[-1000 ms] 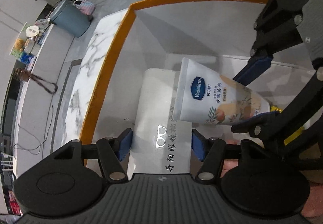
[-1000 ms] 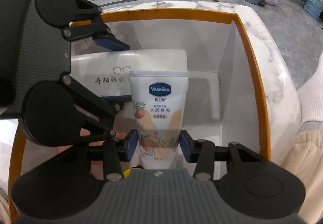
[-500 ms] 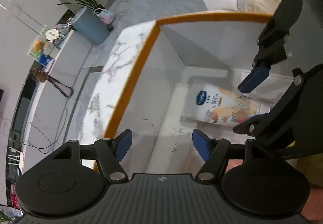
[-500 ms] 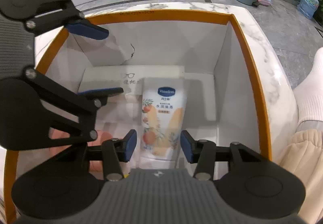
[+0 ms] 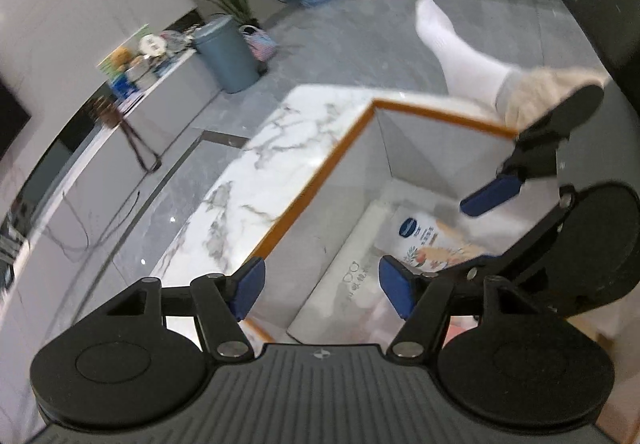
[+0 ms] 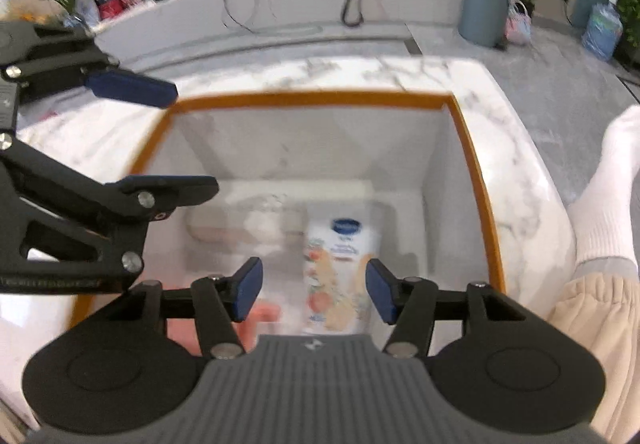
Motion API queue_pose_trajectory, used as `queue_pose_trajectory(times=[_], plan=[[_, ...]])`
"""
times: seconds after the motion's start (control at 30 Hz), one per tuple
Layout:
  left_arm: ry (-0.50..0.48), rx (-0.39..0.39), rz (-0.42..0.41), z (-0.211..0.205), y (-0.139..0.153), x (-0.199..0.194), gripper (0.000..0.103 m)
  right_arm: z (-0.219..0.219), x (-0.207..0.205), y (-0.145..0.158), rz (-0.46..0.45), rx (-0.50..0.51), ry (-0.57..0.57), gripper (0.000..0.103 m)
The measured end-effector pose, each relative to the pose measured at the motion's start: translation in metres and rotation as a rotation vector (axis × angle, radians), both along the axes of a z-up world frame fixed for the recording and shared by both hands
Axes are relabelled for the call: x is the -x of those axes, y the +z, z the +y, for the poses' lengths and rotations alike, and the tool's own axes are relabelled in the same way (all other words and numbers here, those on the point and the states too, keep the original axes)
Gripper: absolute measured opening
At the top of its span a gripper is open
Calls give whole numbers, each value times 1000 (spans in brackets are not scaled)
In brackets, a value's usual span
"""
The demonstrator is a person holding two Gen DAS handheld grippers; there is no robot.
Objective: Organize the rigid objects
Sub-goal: 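Move both tools out of the shoebox back over the table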
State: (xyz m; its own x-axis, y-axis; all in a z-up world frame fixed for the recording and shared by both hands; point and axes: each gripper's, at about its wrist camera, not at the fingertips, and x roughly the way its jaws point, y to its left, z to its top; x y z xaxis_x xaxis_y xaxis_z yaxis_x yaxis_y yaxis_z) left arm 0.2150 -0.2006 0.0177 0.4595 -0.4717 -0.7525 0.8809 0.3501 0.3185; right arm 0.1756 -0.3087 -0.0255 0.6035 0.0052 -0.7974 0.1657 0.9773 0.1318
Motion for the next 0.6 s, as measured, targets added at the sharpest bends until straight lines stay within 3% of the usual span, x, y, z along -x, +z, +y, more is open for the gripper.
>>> queue_pose_trajectory(times=[0.23, 0.37, 0.5, 0.6], plan=[[156, 106, 101, 56, 41, 22, 75, 38, 32, 30, -91, -20, 60, 57], [305, 137, 176, 99, 54, 32, 68, 69, 50, 51, -111, -38, 155, 57], [459, 125, 277, 143, 51, 43, 63, 106, 73, 65, -124, -57, 255, 57], [534, 106, 301, 176, 42, 57, 62, 141, 88, 66, -128, -59, 329, 57]])
